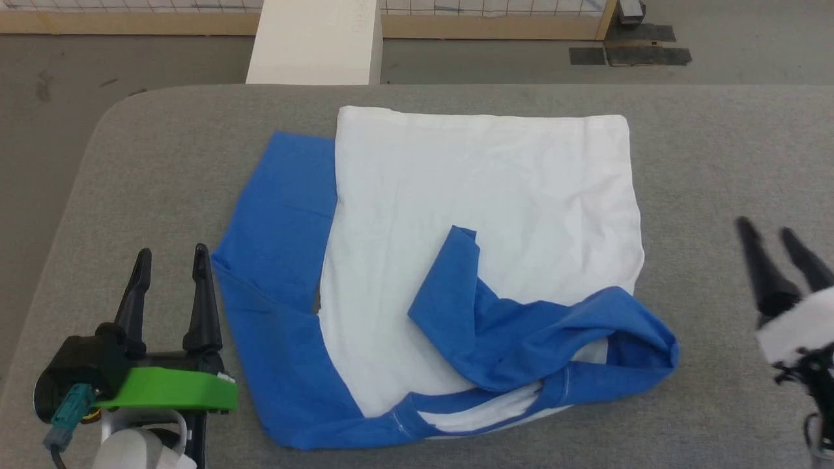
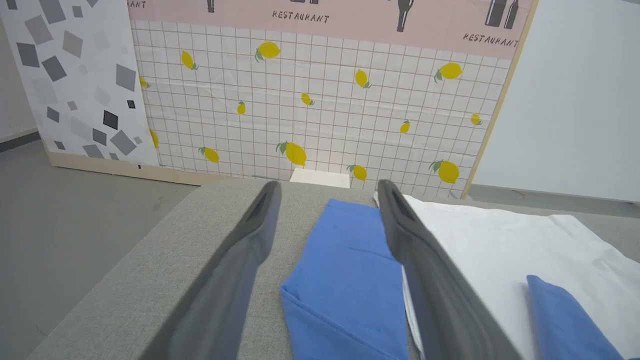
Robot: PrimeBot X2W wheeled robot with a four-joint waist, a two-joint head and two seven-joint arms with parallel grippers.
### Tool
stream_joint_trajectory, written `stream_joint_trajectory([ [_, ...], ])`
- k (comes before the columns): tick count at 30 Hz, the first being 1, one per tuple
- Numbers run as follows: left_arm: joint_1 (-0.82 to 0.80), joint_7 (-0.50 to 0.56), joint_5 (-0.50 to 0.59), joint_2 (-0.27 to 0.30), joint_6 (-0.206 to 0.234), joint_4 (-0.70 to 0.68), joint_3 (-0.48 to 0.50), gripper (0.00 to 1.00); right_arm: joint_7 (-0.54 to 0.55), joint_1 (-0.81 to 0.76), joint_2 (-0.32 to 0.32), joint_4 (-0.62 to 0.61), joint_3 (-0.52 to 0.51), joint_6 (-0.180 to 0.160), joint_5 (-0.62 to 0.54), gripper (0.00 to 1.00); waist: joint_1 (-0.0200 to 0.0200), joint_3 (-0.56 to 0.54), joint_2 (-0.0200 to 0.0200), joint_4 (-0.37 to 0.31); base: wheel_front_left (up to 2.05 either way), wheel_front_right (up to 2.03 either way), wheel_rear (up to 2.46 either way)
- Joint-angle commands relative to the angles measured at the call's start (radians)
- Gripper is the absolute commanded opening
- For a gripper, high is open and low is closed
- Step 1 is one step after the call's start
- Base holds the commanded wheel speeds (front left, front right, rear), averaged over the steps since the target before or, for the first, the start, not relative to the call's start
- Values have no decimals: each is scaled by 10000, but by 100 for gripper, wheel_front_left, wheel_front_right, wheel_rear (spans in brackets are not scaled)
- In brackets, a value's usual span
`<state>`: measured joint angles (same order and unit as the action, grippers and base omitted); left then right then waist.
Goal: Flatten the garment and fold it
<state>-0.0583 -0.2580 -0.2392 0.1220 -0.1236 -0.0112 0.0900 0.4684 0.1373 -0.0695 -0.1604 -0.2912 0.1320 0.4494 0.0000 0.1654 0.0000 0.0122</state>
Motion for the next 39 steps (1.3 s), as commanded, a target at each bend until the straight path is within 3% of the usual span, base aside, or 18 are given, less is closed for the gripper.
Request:
stream_joint_trajectory([
  [1, 104, -38, -63, 28, -71, 9, 19, 100, -93, -147, 95, -16, -348, -13, -90, 100, 0, 6, 0, -35, 0, 0, 0],
  [7, 88, -32, -127, -8, -43, 403, 28, 100, -208, -207, 183, 454, -1097, -13, -256, 100, 0, 22, 0, -147, 0, 0, 0],
  [10, -444, 494, -189, 41, 64, 858, -12, 100, -265, -96, 188, 646, -1171, -13, -151, 100, 0, 177, 0, -162, 0, 0, 0],
  [15, -2695, 2765, -287, 444, 423, 2271, -75, 100, -209, 243, 190, 682, -1045, -13, -213, 100, 0, 725, 0, -283, 0, 0, 0],
  [21, -5856, 5283, -413, 1326, 295, 4311, -351, 100, -22, 782, 191, 459, -634, -13, -363, 100, 0, 1769, 0, -827, 0, 0, 0],
  [26, -7726, 6656, -485, 1686, 213, 5370, -625, 100, -34, 946, 192, 331, -519, -13, -323, 100, 0, 2676, 0, -1238, 0, 0, 0],
  [32, -8879, 8020, 132, 2155, 276, 6402, -1345, 100, -174, 862, 192, 321, -432, -13, -339, 100, 0, 3322, 0, -1480, 0, 0, 0],
  [39, -8917, 10256, 443, 2544, 267, 7411, -1921, 100, -330, 933, 192, 182, -403, -13, -569, 100, 0, 3547, 0, -1513, 0, 0, 0],
])
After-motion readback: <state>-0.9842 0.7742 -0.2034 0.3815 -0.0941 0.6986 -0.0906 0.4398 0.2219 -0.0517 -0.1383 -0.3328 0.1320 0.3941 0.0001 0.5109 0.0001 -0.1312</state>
